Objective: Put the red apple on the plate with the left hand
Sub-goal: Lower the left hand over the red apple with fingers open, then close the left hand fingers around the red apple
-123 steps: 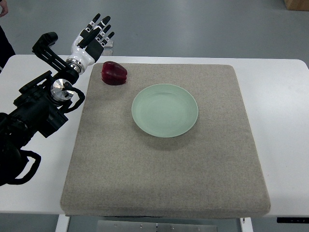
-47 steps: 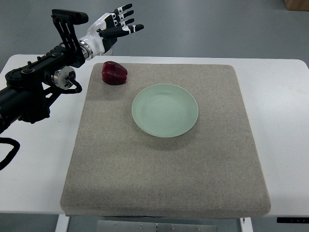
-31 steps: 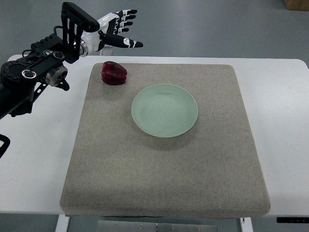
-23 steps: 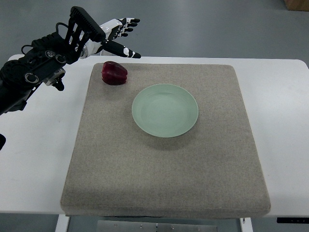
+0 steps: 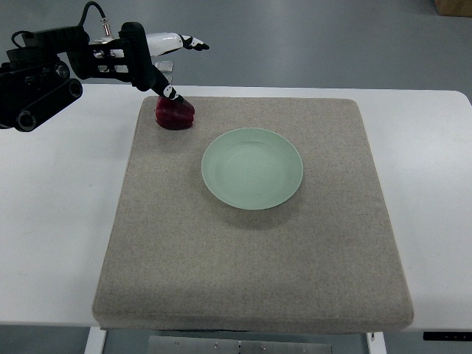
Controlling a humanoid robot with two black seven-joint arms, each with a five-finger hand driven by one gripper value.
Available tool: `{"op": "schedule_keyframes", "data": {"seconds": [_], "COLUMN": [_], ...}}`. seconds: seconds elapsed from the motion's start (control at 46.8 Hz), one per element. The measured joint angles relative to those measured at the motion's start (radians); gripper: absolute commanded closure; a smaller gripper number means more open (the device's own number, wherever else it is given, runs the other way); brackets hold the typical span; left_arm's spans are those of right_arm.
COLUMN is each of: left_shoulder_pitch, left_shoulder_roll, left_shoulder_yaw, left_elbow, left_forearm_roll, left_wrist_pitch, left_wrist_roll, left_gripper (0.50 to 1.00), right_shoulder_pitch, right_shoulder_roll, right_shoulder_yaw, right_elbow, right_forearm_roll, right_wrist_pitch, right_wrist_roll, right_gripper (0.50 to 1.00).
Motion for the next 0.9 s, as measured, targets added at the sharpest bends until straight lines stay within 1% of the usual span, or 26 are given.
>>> {"op": "schedule_keyframes", "data": {"seconds": [0.235, 0.449, 0.706, 0.898], "left_shoulder_pitch": [-0.001, 0.005, 0.010, 0.013], "left_shoulder_roll": [0.009, 0.008, -0.002, -0.013], "left_shoulder_yaw": [0.133, 0.140, 0.140, 0.140], "left_elbow": [0.002, 0.019, 0.073, 0.077], "left_forearm_roll": [0.013, 0.021, 0.020, 0.017], "left_wrist_pitch": [0.008, 0.025, 0.030, 0.061], "left_wrist_roll": [-0.024, -0.030, -0.029, -0.028], "left_gripper": [0.549, 0.549, 0.551, 0.546], "right_shoulder_pitch": [0.000, 0.000, 0.000, 0.000], "right_shoulder_roll": [0.000, 0.000, 0.000, 0.000], "right_shoulder_yaw": [0.000, 0.000, 0.000, 0.000], "right_elbow": [0.000, 0.000, 0.000, 0.000], "right_forearm_roll": [0.000, 0.000, 0.000, 0.000], "right_wrist_pitch": [0.000, 0.000, 0.000, 0.000], "right_wrist_roll": [0.000, 0.000, 0.000, 0.000], "right_gripper": [0.536, 0.536, 0.536, 0.536]}}
